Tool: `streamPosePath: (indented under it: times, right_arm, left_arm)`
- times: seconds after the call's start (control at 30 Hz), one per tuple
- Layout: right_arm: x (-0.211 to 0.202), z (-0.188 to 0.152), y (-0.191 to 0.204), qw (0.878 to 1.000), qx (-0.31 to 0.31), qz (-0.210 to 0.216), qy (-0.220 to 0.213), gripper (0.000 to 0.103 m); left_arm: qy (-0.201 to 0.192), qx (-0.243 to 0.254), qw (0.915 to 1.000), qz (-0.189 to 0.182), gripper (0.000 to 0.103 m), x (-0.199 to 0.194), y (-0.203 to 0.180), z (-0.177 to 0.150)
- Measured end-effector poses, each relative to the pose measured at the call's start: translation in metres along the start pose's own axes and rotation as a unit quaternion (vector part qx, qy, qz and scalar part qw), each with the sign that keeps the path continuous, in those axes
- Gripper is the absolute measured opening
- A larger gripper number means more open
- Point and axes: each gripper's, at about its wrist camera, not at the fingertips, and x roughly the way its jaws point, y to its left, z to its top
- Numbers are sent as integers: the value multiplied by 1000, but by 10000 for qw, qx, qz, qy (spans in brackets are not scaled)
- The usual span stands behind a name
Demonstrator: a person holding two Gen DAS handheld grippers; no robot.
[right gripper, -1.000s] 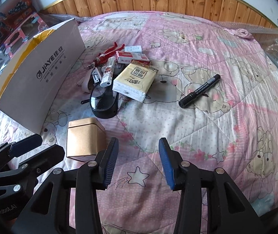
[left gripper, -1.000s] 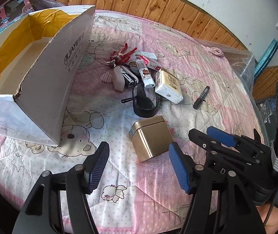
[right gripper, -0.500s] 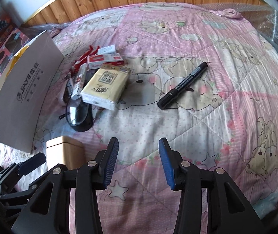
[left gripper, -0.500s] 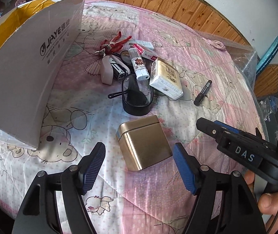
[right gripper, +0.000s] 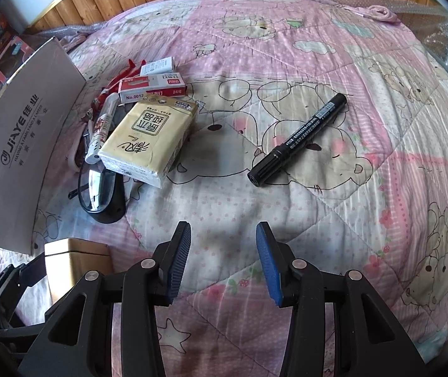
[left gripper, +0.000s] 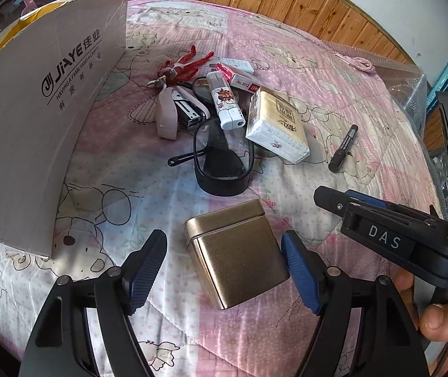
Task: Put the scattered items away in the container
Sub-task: 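Move the right tool to the black marker while the left tool approaches the gold tin, then close the right tool on the marker while the left tool grips the gold tin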
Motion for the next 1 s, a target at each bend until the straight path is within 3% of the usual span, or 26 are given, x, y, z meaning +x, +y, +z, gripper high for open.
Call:
streamPosePath:
  times: [0.27, 0.4, 0.57, 0.63, 0.67, 0.73, 1.0]
  right_arm:
    - [14, 21, -11, 9999, 137, -73, -20, 46]
    - [22, 36, -14, 9994, 282, -129, -165, 49]
    - [27, 42, -12, 9989, 267, -232, -312, 52]
    - [27, 42, -12, 9985, 227, -355, -357, 42]
    - [26, 43, -13, 9981, 227, -444, -369, 28]
    - [25, 43, -20, 9978, 320, -434, -377, 21]
    - [12, 35, -35, 9966, 731, -59, -381, 15]
  left_arm:
    - [-16, 152, 9994, 304, 75, 17, 2, 0]
    - [-62, 202, 9989, 415, 59, 17, 6, 3]
    - [-81, 156, 9990, 422, 49, 15, 12, 4]
    - [-81, 159, 9990, 414, 49, 15, 12, 4]
    - [-85, 150, 9990, 412, 49, 14, 13, 4]
    - [-88, 130, 9991, 401, 49, 13, 13, 3]
    - [-140, 27, 9995, 297, 49, 2, 14, 2]
